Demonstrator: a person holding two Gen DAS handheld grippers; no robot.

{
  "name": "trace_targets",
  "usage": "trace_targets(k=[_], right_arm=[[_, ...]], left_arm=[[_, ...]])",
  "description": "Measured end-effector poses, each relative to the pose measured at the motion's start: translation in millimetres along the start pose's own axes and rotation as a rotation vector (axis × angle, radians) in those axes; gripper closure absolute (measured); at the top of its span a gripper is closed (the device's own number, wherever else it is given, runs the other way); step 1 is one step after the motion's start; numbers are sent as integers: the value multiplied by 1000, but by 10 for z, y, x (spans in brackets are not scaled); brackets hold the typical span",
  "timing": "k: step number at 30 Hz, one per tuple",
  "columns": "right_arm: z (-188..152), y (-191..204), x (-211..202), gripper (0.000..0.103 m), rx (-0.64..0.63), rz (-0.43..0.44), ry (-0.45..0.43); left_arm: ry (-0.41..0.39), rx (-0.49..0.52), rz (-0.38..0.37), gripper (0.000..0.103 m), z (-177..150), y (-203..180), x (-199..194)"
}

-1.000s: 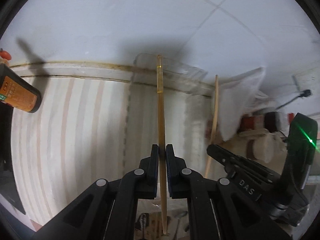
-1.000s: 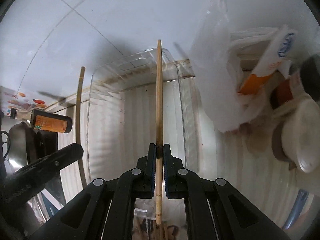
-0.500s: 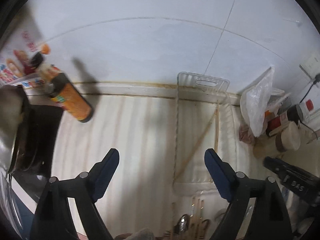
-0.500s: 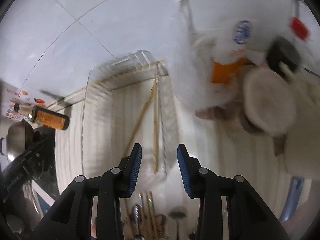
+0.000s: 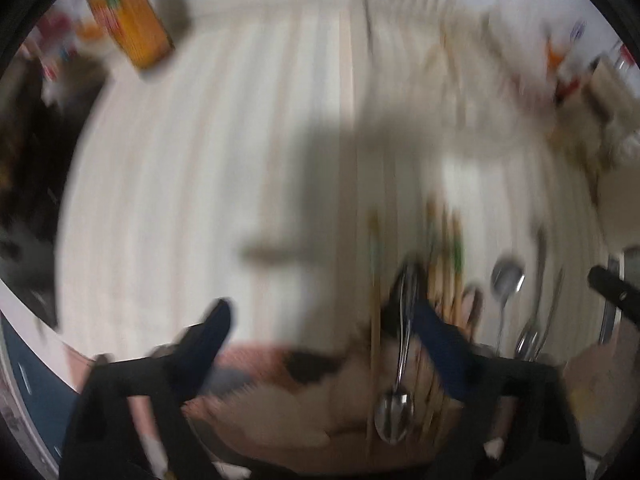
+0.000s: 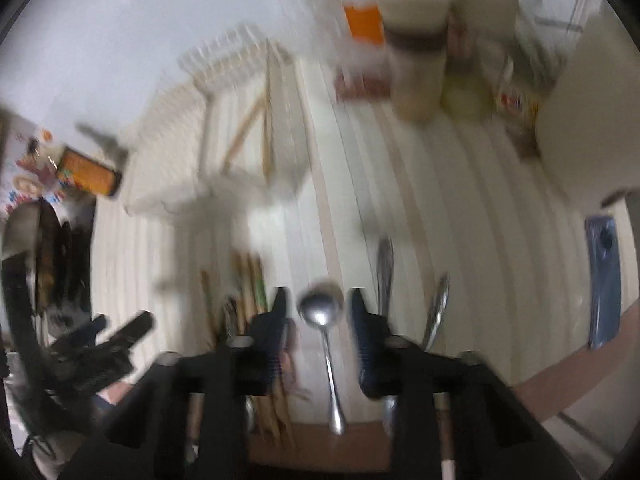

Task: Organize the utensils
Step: 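Grasp a chopstick with the left tool while the right tool grasps another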

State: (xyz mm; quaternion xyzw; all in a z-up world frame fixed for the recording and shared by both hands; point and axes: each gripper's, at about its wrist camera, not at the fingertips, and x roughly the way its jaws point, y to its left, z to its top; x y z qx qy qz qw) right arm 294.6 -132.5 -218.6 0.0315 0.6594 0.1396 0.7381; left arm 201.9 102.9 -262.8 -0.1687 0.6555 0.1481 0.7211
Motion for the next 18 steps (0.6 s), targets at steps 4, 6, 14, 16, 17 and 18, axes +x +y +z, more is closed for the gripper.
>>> trace_targets(k=[4, 6, 14, 16, 17, 18], right_arm=[[-143, -54, 139, 77, -6, -20, 31], [-185, -48, 191, 77, -1, -16, 46], [-371, 226, 551, 77, -37, 19, 145], [-426, 335, 682, 77, -58, 18, 167], [-457, 418, 784, 77, -78, 3, 181], [-469, 456, 828, 77, -89, -4, 186]], left_arm=[[109, 12, -58, 64, -76, -99, 396], [87, 34, -44, 76, -69, -159, 420], [43, 46, 50, 99, 86, 185, 371], [40, 25, 60, 99, 132, 340, 372], [43, 20, 61, 99, 144, 379, 385], [50, 14, 57, 99, 153, 421, 413]])
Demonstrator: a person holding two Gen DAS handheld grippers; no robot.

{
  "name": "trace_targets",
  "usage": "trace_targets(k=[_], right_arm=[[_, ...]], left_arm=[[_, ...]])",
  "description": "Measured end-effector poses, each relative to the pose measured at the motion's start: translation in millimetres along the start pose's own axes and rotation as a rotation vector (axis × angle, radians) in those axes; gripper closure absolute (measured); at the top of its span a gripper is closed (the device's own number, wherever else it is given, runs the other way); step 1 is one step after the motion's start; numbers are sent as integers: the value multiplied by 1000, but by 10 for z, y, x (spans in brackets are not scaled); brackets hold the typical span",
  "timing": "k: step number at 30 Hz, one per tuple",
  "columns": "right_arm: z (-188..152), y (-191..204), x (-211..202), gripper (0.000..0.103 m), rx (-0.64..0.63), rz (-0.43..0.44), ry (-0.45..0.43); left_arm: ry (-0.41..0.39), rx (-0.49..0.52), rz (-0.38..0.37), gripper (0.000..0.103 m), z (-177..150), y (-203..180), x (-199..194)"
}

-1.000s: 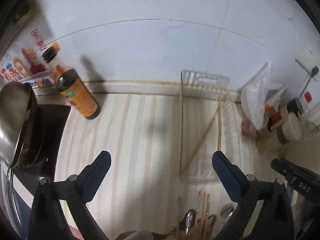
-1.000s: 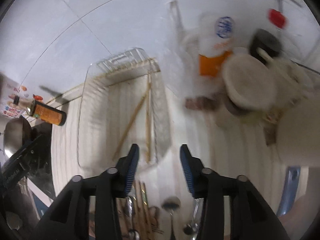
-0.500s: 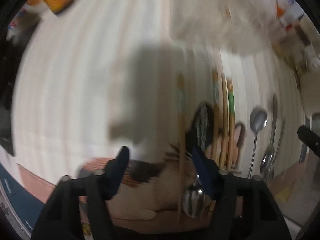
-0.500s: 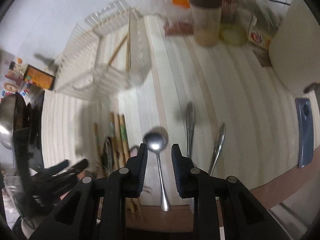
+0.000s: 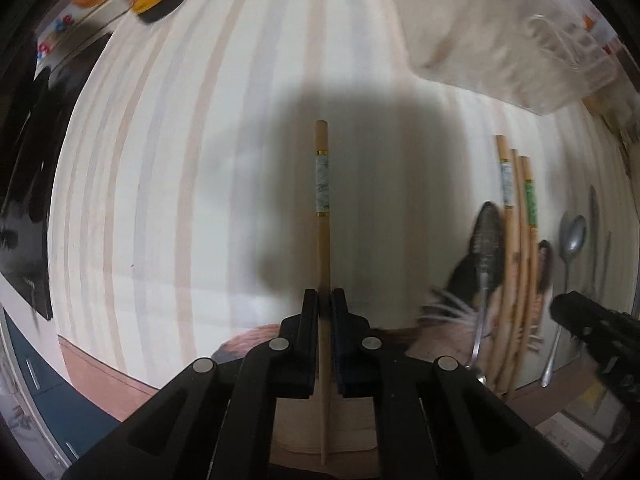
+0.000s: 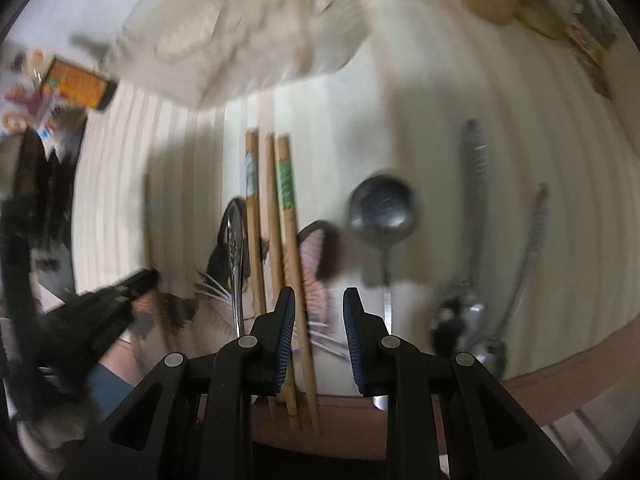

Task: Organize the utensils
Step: 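Grasp a chopstick with the left tool while the right tool grasps another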

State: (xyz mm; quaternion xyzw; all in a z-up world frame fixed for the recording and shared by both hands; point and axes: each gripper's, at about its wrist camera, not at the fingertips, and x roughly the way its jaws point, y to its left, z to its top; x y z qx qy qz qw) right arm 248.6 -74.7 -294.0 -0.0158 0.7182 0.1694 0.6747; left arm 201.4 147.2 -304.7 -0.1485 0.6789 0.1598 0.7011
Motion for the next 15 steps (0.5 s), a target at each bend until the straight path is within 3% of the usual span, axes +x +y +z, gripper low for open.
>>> trace_targets(k=[3, 8, 15], right_arm=[[-27, 144, 212, 79, -63, -55, 32], [-131, 212, 191, 99, -123, -154, 23], [-198, 134, 168, 96, -128, -210, 66]], left_arm=[[-4, -1, -3, 99, 13, 29, 48], [-15, -2, -7, 98, -27, -20, 101], [-7, 29, -21, 96, -274, 60, 80]])
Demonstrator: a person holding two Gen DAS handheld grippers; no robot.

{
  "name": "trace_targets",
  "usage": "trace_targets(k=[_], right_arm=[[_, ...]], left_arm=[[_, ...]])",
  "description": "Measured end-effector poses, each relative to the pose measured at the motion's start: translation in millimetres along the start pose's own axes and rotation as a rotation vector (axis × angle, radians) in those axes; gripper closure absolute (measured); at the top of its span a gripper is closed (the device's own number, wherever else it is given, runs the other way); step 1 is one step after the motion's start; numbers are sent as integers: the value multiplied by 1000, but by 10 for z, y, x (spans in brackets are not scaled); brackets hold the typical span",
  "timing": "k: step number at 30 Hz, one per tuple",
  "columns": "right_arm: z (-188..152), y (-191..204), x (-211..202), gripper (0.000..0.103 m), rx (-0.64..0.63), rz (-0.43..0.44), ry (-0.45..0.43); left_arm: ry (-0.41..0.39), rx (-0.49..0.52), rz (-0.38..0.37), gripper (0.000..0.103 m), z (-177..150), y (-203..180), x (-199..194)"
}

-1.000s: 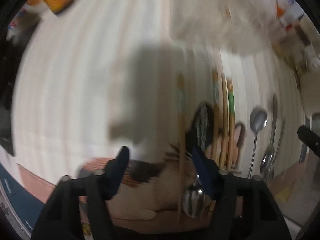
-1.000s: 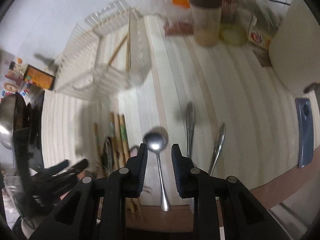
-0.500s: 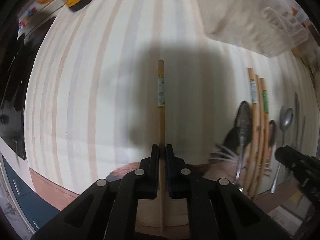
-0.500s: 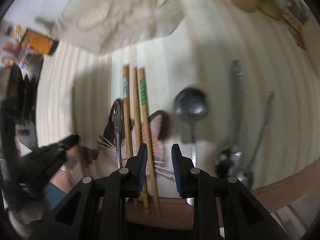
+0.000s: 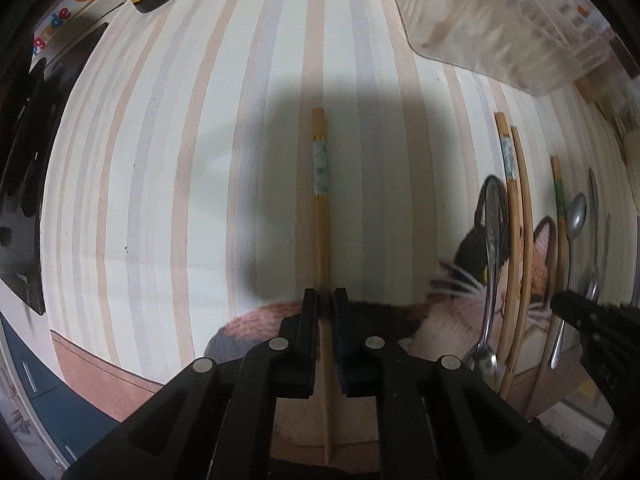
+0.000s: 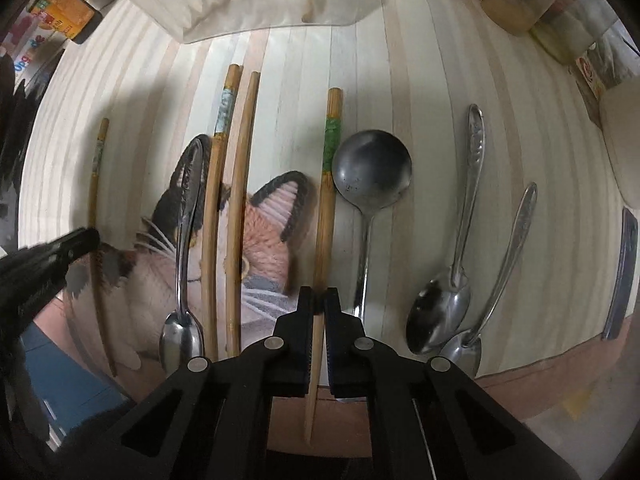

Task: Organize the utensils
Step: 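Grasp a chopstick with the left tool while the right tool grasps another, then lower both chopsticks into the clear basket and open both tools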

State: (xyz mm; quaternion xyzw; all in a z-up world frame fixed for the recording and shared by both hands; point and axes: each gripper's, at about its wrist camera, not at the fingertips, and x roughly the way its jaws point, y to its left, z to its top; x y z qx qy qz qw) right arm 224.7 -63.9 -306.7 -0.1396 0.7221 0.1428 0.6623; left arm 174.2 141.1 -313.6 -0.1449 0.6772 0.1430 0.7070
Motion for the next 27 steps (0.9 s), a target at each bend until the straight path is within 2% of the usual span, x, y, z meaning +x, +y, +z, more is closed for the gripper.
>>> trace_targets(k=[6, 9, 20, 23, 27], right_arm=[[75, 99, 20, 96, 14, -6, -7], [52, 11, 31, 96, 26, 9, -3], [44, -110, -6, 96, 68, 14, -20], [-21, -96, -47, 96, 78, 15, -42], [-73, -118, -266, 96, 79, 27, -109]], left_arm=[[-11, -10, -1, 96, -254, 18, -25], [-13, -13, -8, 96, -345, 18, -10], [-29, -20, 5, 99, -308, -69, -62], [-68, -25, 37, 99, -365, -46, -148], [-169, -23, 68, 99, -368, -4, -492]])
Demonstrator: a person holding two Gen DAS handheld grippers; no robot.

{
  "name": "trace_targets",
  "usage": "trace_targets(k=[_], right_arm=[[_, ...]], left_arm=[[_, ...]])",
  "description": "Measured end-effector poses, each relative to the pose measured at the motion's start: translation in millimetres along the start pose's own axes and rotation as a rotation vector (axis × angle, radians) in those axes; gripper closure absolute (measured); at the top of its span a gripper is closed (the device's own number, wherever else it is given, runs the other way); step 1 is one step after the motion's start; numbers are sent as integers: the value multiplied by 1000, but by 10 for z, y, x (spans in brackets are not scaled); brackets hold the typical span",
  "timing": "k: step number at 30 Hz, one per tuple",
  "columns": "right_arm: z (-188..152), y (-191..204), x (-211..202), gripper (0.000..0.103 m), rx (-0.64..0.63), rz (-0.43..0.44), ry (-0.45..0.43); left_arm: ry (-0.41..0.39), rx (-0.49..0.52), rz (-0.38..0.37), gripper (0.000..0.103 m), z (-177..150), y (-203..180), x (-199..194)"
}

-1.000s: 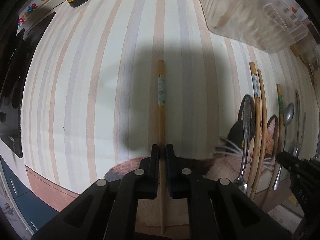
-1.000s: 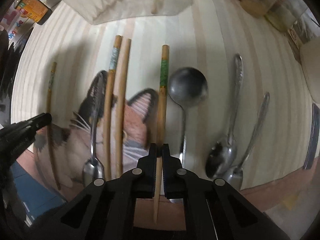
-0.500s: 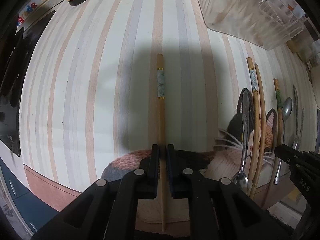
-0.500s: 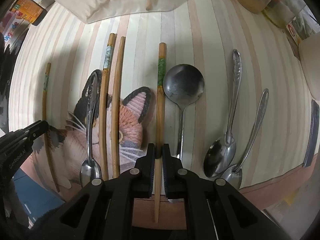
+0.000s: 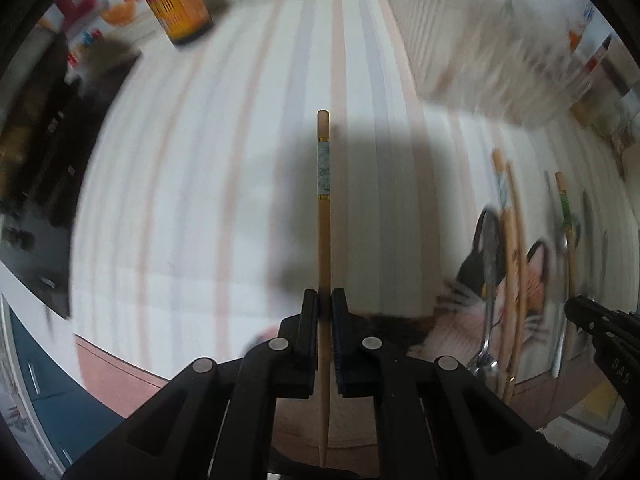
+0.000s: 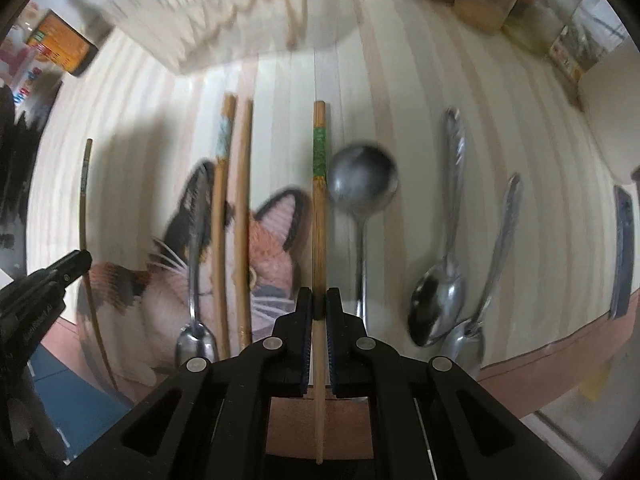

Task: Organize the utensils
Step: 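Lower both chopsticks into the clear basket and open both tools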

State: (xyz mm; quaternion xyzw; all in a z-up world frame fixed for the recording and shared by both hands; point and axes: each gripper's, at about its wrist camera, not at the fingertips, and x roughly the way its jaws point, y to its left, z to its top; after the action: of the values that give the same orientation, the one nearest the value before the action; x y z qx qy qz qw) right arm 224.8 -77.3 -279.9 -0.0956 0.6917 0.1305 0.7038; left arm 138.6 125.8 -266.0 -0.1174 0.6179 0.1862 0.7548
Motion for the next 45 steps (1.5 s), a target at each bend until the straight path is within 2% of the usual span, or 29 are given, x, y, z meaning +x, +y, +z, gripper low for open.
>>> trace_targets(k=[8, 14, 17, 20, 23, 27, 31, 34, 35, 37, 38, 40, 42, 44, 45], right_arm=[[301, -105, -757, 96, 8, 53, -181], [706, -181, -1369, 96, 23, 133, -285], [1021, -225, -1594, 96, 37, 169, -325], [1457, -280, -1637, 96, 72, 219, -321], [1873, -313, -1502, 96, 105, 268, -275], [2383, -291, -1212, 96, 120, 306, -187], [2593, -238, -942, 96, 133, 297, -132], [2737, -200, -785, 95, 136, 300, -98], [2774, -206, -746, 94, 136, 302, -83], [2770, -210, -679, 83, 142, 290, -59], [2751, -221, -684, 78, 145, 291, -65], [2704, -255, -707, 75, 148, 280, -84], [2620, -307, -757, 75, 157, 265, -107], [2516, -346, -850, 75, 148, 237, -146], [2475, -381, -888, 74, 144, 224, -160]], left_arm=[[-221, -1, -9, 99, 416, 28, -931], [-318, 11, -97, 99, 910, -68, -1500], [-277, -5, -210, 99, 1263, -155, -1521], [-216, -24, -286, 99, 1631, -267, -1389], [-119, -51, -358, 99, 2021, -393, -1111], [-26, -85, -399, 99, 2405, -542, -751], [21, -77, -397, 98, 2636, -667, -533], [41, -65, -366, 97, 2720, -704, -472], [41, -62, -356, 97, 2725, -703, -476], [34, -53, -321, 97, 2698, -682, -500], [21, -50, -306, 94, 2687, -651, -508], [1, -33, -247, 78, 2667, -633, -541], [-42, -35, -201, 51, 2594, -562, -624], [-93, -33, -154, 41, 2473, -490, -721], [-126, -36, -132, 40, 2392, -446, -772]])
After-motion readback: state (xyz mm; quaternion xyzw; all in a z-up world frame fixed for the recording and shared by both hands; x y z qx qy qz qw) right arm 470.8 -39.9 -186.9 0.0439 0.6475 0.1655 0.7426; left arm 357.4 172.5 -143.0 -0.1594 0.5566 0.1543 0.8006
